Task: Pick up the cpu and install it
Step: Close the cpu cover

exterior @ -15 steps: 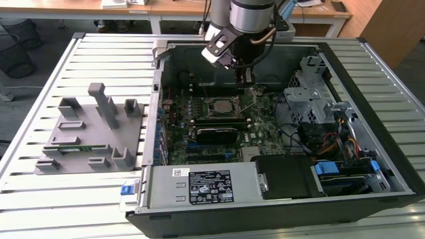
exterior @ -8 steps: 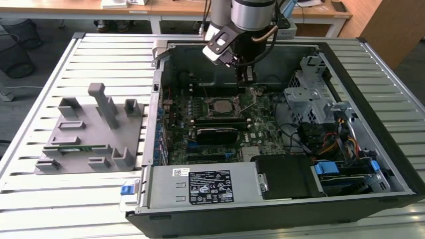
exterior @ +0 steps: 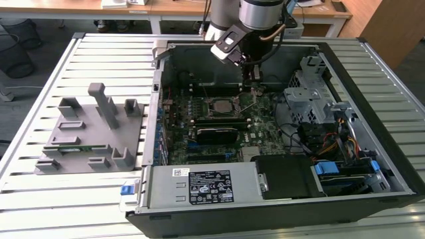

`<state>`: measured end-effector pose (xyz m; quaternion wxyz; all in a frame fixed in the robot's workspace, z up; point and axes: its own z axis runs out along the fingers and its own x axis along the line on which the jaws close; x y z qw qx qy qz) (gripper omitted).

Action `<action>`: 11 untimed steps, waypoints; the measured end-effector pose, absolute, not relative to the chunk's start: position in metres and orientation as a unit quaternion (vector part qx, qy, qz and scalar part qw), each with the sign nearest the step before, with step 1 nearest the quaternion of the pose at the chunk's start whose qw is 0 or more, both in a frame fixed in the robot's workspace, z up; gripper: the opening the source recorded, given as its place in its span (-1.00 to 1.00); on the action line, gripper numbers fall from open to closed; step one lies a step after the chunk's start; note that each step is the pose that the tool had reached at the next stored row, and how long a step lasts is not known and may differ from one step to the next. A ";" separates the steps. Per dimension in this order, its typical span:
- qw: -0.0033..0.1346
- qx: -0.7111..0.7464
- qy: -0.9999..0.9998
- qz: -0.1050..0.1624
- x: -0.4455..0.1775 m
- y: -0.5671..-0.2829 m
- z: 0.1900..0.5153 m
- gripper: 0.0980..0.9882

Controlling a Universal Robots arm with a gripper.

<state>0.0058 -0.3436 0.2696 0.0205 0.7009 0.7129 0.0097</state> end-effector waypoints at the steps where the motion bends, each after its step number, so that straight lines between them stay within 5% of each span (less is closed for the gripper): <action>1: 0.021 0.700 0.714 0.010 0.007 -0.343 0.269 -0.98; 11: 0.020 0.698 0.716 0.008 0.024 -0.340 0.262 -0.98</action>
